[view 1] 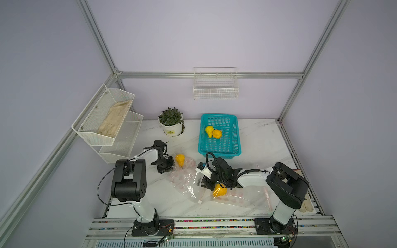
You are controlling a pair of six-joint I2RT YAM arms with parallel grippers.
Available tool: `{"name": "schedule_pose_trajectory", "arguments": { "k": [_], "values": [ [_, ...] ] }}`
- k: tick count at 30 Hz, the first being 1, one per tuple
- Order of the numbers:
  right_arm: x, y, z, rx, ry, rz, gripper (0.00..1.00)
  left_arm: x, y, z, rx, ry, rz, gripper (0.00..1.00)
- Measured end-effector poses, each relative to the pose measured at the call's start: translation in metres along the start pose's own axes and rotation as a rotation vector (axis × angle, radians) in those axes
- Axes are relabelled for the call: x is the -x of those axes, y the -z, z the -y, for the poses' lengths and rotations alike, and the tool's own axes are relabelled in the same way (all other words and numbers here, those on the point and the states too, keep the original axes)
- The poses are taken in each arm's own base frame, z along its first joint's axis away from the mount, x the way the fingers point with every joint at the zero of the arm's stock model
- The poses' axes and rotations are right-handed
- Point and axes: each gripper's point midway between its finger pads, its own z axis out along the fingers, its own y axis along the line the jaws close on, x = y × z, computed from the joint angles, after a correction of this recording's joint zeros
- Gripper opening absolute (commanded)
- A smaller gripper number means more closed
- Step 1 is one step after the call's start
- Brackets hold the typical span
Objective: Open the zip-top bag and take out the pear
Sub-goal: Adjust the zipper food storage bag at the center of the board.
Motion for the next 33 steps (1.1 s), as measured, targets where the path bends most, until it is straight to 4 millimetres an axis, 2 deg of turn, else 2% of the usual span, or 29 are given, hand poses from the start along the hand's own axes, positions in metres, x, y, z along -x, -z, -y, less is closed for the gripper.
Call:
{"name": "schedule_pose_trajectory", "arguments": {
  "k": [3, 7, 11, 13, 15, 17, 18, 22, 25, 30, 33],
  "values": [
    [0.017, 0.003, -0.002, 0.000, 0.012, 0.026, 0.35, 0.000, 0.000, 0.001, 0.000, -0.003, -0.001, 0.00],
    [0.038, 0.008, -0.003, -0.008, 0.017, 0.059, 0.34, 0.000, 0.000, 0.001, 0.000, -0.003, -0.001, 0.00],
    [0.047, 0.000, 0.010, -0.068, -0.014, 0.095, 0.31, -0.001, -0.001, 0.002, -0.002, -0.011, -0.003, 0.00],
    [0.037, -0.013, 0.023, -0.119, -0.050, 0.092, 0.30, -0.002, -0.001, 0.003, -0.004, -0.017, -0.006, 0.00],
    [0.020, -0.031, 0.034, -0.154, -0.083, 0.071, 0.30, -0.004, -0.002, 0.006, -0.010, -0.026, -0.012, 0.00],
    [0.001, -0.046, 0.040, -0.171, -0.105, 0.050, 0.30, -0.007, -0.004, 0.010, -0.017, -0.041, -0.022, 0.00],
    [-0.001, -0.052, 0.041, -0.173, -0.095, 0.067, 0.30, -0.009, -0.005, 0.012, -0.019, -0.048, -0.028, 0.00],
    [0.011, -0.069, 0.035, -0.152, -0.056, 0.150, 0.31, -0.015, -0.007, 0.021, -0.039, -0.073, -0.049, 0.00],
    [0.020, -0.080, 0.038, -0.168, -0.026, 0.215, 0.31, -0.021, -0.008, 0.027, -0.050, -0.089, -0.064, 0.00],
    [0.051, -0.074, 0.047, -0.230, 0.014, 0.399, 0.32, -0.030, -0.010, 0.032, -0.074, -0.097, -0.087, 0.00],
    [0.054, -0.081, 0.057, -0.258, 0.004, 0.446, 0.31, -0.038, -0.012, 0.038, -0.089, -0.110, -0.113, 0.00]
  ]
}}
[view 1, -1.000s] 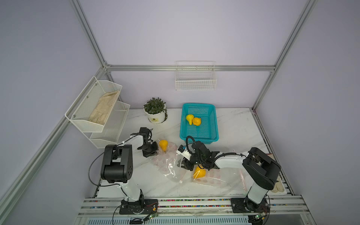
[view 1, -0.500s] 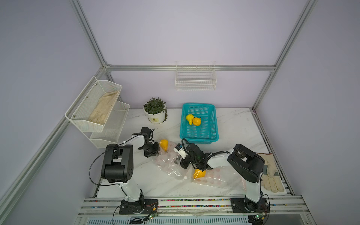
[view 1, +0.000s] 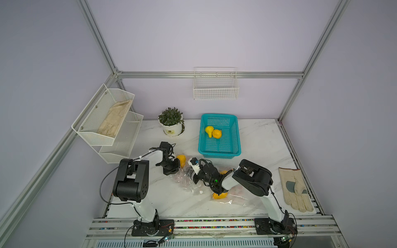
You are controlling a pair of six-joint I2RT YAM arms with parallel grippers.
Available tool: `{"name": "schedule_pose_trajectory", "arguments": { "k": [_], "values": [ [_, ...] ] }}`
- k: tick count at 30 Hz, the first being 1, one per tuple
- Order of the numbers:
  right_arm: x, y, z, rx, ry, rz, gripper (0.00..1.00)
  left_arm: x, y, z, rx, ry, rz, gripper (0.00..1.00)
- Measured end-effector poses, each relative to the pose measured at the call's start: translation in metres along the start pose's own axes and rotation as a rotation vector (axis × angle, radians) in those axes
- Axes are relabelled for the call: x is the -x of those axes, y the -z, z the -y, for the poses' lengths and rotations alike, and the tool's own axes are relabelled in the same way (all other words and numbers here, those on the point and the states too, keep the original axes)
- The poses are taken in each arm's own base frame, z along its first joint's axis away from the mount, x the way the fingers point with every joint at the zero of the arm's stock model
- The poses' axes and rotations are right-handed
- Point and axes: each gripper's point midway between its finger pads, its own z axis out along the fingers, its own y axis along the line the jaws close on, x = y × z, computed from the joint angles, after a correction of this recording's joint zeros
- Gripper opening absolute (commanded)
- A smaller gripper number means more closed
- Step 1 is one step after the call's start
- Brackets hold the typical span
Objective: Open the zip-top bag and take out the pear
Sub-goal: Adjust the zipper food storage bag at the center of the board.
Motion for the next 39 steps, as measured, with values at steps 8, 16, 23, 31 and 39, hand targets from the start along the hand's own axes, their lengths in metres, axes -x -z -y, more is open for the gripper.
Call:
{"name": "schedule_pose_trajectory", "arguments": {
  "k": [8, 16, 23, 31, 39],
  "values": [
    [0.013, -0.018, 0.034, -0.236, -0.028, 0.012, 0.29, -0.021, 0.011, 0.016, -0.039, -0.055, 0.000, 0.14],
    [-0.008, -0.002, 0.054, -0.344, -0.017, -0.048, 0.29, -0.018, 0.084, 0.022, -0.051, -0.058, 0.186, 0.46],
    [-0.013, 0.004, 0.043, -0.279, 0.023, -0.068, 0.29, 0.035, 0.132, 0.026, -0.034, -0.034, 0.329, 0.60],
    [-0.015, 0.004, 0.037, -0.238, 0.042, -0.073, 0.29, 0.104, 0.081, 0.051, -0.130, -0.053, 0.203, 0.61],
    [-0.015, 0.003, 0.031, -0.198, 0.051, -0.077, 0.29, 0.105, 0.042, 0.048, -0.160, -0.035, 0.109, 0.13]
  ]
}}
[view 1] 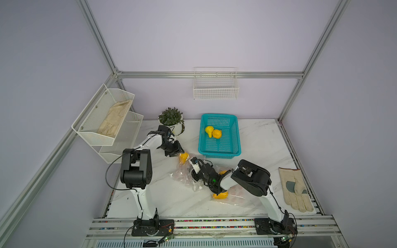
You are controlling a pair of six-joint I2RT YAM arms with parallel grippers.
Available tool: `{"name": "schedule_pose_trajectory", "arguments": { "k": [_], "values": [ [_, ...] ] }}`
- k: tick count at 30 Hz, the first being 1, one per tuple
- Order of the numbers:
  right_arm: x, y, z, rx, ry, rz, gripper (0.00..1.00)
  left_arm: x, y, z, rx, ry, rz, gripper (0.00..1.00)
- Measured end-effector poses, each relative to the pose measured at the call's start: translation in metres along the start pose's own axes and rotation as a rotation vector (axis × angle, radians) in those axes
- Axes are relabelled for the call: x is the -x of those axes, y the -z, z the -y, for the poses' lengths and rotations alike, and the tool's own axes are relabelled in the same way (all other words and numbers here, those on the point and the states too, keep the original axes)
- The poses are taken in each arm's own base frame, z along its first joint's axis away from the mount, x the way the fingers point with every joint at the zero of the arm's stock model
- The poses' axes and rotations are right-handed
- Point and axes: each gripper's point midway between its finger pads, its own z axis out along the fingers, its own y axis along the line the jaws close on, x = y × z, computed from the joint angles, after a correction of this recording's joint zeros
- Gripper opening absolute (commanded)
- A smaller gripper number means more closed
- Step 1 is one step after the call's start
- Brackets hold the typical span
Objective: Open the zip-top bag and take out the pear
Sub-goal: Adjust the zipper food storage bag at the center of the board.
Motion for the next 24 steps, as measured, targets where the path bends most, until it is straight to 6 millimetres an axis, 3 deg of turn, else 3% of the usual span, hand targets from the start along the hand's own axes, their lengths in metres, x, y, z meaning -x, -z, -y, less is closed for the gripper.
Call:
{"name": "schedule_pose_trajectory", "arguments": {
  "k": [2, 5, 8, 13, 17, 20, 24],
  "values": [
    [-0.001, 0.000, -0.001, 0.006, 0.002, -0.001, 0.29, 0.005, 0.002, 0.004, -0.013, -0.009, 0.019, 0.00],
    [-0.001, 0.001, -0.002, 0.010, 0.001, 0.002, 0.28, 0.009, 0.005, 0.005, -0.007, -0.010, 0.039, 0.00],
    [-0.001, 0.003, -0.002, 0.017, -0.006, 0.010, 0.27, 0.012, 0.022, 0.012, 0.003, -0.029, 0.088, 0.00],
    [-0.002, 0.007, -0.003, 0.028, -0.026, 0.025, 0.24, 0.015, 0.092, 0.042, 0.006, -0.088, 0.270, 0.00],
    [-0.002, 0.009, -0.005, 0.038, -0.043, 0.031, 0.23, 0.005, 0.127, 0.045, 0.044, -0.109, 0.372, 0.00],
    [-0.001, 0.009, -0.006, 0.046, -0.053, 0.034, 0.23, -0.002, 0.124, 0.035, 0.072, -0.097, 0.371, 0.00],
    [-0.001, 0.010, -0.009, 0.068, -0.057, 0.035, 0.25, -0.001, 0.095, 0.011, 0.103, -0.050, 0.301, 0.02]
  ]
}}
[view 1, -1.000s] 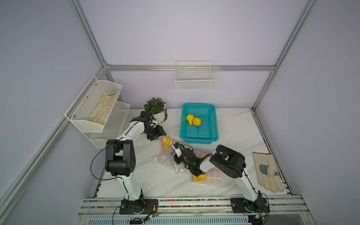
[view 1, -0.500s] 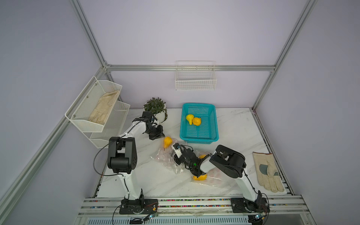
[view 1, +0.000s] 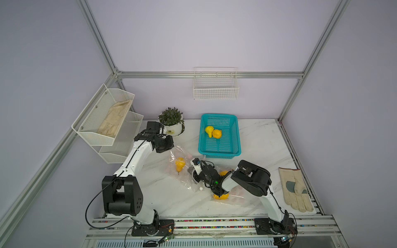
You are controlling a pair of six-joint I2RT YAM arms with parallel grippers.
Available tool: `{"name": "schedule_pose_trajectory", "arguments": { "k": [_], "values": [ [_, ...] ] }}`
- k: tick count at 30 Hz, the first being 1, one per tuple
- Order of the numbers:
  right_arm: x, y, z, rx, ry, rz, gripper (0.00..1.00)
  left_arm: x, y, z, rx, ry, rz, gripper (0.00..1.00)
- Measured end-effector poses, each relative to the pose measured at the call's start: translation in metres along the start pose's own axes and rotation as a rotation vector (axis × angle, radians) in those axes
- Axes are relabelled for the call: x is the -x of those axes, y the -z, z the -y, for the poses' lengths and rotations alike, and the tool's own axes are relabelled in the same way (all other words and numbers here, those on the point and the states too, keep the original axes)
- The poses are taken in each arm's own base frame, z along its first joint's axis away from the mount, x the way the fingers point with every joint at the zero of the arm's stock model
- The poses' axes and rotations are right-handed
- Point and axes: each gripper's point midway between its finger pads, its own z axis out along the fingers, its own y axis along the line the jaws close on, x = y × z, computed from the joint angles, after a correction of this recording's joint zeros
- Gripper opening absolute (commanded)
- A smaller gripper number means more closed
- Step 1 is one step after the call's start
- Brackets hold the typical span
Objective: Open the zip-top bag and take out the pear
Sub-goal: Adjust the zipper food storage bag at the center of the board, then pick up the pear from the zipper food storage bag.
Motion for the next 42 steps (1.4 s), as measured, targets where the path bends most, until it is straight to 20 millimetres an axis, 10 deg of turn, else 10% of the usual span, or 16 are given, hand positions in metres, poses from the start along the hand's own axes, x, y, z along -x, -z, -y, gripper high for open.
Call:
{"name": "schedule_pose_trajectory", "arguments": {
  "k": [5, 10, 23, 42],
  "values": [
    [-0.001, 0.002, -0.009, 0.055, 0.006, 0.002, 0.38, -0.018, -0.045, -0.024, 0.040, 0.049, -0.124, 0.02],
    [0.000, 0.011, -0.018, 0.108, 0.026, 0.013, 0.73, -0.037, -0.065, -0.037, 0.055, 0.074, -0.194, 0.00],
    [0.011, 0.005, -0.033, 0.184, 0.103, 0.021, 0.97, -0.073, -0.081, -0.017, -0.021, 0.043, -0.280, 0.00],
    [0.005, -0.030, -0.070, 0.407, 0.243, -0.019, 0.86, -0.096, -0.093, -0.007, -0.067, 0.041, -0.316, 0.00]
  ]
}}
